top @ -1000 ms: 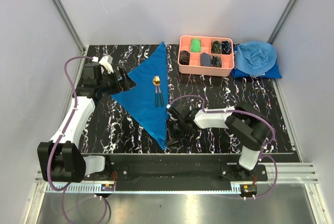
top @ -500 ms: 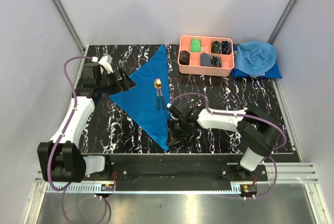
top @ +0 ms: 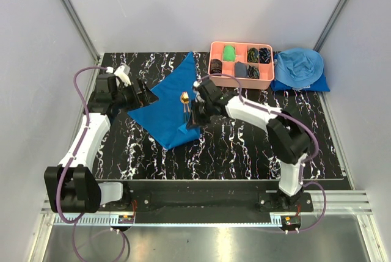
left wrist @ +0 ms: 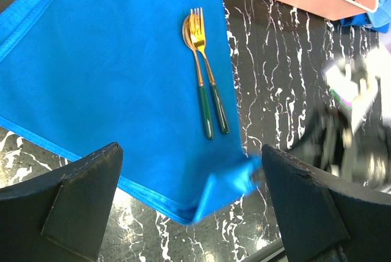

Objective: Fold the napkin, place the utensils inside, and roll it up
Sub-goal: Fold the napkin

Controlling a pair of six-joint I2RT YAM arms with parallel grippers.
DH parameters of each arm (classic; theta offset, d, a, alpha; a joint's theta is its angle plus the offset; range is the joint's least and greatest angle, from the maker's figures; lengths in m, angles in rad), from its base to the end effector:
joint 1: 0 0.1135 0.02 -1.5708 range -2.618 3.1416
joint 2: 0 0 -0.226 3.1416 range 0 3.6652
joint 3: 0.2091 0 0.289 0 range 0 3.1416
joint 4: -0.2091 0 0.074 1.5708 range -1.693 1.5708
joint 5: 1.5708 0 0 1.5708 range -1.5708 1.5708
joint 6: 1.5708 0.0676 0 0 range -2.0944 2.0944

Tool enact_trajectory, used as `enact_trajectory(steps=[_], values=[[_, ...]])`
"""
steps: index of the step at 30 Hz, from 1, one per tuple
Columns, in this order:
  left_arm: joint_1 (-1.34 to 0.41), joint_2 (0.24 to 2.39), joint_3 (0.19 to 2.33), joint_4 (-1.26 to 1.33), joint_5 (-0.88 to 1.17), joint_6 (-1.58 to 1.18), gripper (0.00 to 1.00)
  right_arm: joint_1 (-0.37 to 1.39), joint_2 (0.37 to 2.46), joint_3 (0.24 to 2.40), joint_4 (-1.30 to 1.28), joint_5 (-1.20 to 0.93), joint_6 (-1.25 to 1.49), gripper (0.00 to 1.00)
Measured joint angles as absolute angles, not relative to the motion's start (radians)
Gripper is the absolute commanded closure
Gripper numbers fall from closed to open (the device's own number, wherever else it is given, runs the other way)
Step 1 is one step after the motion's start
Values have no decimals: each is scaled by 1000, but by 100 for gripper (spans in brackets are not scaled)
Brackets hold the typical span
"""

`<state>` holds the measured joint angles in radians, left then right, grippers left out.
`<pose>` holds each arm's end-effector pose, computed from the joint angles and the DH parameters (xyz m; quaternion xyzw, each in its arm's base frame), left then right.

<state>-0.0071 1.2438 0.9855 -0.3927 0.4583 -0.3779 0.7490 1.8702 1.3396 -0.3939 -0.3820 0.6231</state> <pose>0.3429 -0.0323 0.2317 -0.0618 0.8763 -0.2825 0.3853 0.3074 0.3202 0.1290 -0.1187 0.9254 0.3368 0.1272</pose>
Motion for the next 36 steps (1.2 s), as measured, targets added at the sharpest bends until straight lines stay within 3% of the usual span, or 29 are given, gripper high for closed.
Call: enact_trajectory(steps=[16,36], values=[[37,1278,971,-367,505,-402,1,546,2233,1741,-416,-431,514,100],[37,1293,971,-364,520,-416,1,495,2391,1947,-416,-480,490,100]])
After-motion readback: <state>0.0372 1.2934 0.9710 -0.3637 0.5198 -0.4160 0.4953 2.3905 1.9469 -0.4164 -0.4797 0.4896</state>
